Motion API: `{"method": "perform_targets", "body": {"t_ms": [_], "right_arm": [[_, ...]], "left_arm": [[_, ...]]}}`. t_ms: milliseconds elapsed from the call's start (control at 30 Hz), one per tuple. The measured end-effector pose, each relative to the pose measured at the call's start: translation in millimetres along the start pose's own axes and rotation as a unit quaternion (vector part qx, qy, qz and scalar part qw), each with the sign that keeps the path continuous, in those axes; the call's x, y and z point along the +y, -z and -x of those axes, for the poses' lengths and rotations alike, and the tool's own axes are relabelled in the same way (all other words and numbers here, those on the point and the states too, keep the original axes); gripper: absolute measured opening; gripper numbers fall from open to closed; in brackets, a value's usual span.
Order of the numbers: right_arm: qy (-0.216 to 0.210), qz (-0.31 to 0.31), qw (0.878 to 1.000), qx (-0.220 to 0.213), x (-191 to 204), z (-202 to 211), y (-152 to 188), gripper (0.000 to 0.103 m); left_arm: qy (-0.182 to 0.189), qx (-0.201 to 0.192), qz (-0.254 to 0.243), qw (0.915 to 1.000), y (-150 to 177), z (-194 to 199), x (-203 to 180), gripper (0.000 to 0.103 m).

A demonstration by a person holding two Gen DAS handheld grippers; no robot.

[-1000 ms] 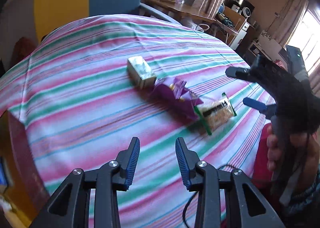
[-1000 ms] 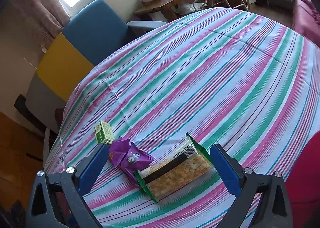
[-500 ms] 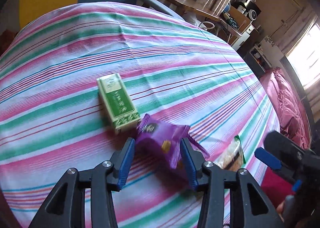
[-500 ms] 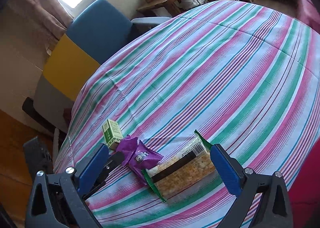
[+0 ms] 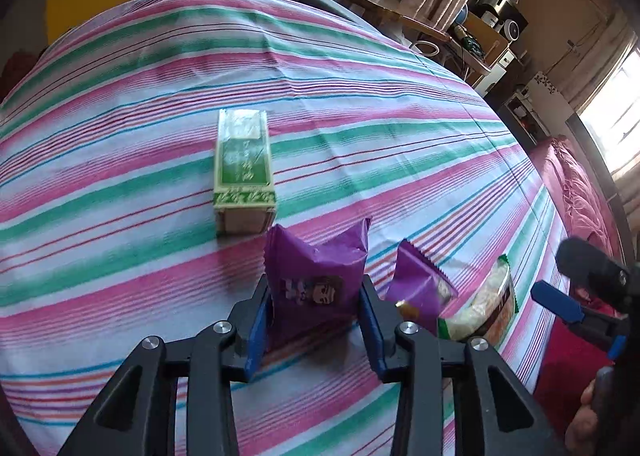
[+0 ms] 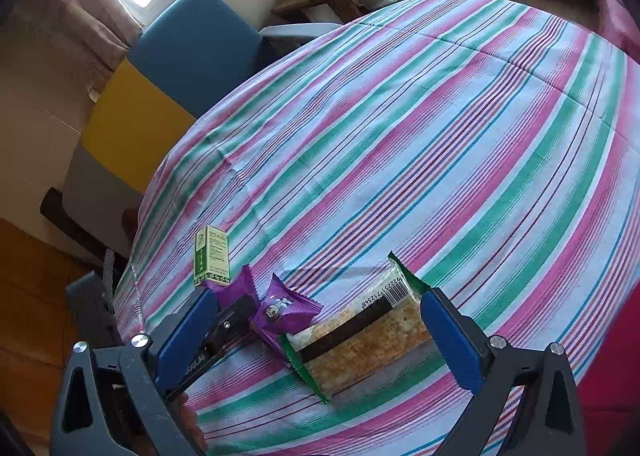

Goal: Organize objects
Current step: 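Grasp the purple snack packet with the left tool and lift it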

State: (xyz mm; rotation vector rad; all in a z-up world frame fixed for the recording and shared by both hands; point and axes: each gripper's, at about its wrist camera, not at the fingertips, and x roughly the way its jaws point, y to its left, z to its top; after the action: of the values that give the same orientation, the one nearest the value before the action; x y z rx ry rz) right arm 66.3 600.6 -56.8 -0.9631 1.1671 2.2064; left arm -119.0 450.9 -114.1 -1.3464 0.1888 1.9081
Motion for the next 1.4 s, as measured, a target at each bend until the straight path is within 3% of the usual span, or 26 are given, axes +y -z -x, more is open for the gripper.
{"method": "perform_targets", "body": {"t_ms": [300,433,533,633,767,833,900,1233,1300,1400], "right_arm": [[0.015,-0.008,1.0,0.006,-5.0,-1.1,0.0,0.103],[0.021,-0.01,1.0,0.011,-6.4,-3.4,0.7,0.103],[0.026,-0.015,0.999,0.016,-8.9,-4.6,1.0,0.103],[0.029,-0.021,0.999,0.019,-11.4,-5.8,0.6,0.103],[0.032,-0.023,0.999,0.019,-12.2,-6.0,0.6,0.103],[0.032,-0.022,0.999,0.02,-11.4,-6.6,1.0,0.103],[0.033,-0.022,0.999,0.019,-11.8,-5.7,1.7,0.103],[0.026,-0.025,0.999,0.022,-15.9,-2.1,1.6,0.103],[0.025,-0.027,0.999,0.022,-16.8,-1.7,0.9,0.103],[0.025,-0.029,0.999,0.021,-17.6,-2.3,-0.6,0.103]], "left_arm": [[0.011,-0.001,0.044,0.999,73.0,44.6,10.4,0.041],[0.019,0.007,0.046,0.9987,97.9,58.7,4.1,0.048],[0.005,0.011,0.03,0.9995,112.9,66.7,-1.9,0.059],[-0.014,0.005,0.025,0.9996,120.9,76.8,-0.8,0.061],[-0.061,-0.029,-0.039,0.997,111.4,96.2,-8.5,0.064],[-0.076,-0.035,-0.1,0.9915,98.3,99.2,-18.2,0.072],[-0.088,-0.033,-0.14,0.9857,86.4,95.9,-23.2,0.073],[-0.076,0.043,-0.228,0.9697,52.4,43.5,-20.8,0.072],[-0.077,0.048,-0.235,0.9677,48.2,34.2,-22.0,0.071],[-0.07,0.059,-0.22,0.9712,43.7,23.3,-17.8,0.051]]}}
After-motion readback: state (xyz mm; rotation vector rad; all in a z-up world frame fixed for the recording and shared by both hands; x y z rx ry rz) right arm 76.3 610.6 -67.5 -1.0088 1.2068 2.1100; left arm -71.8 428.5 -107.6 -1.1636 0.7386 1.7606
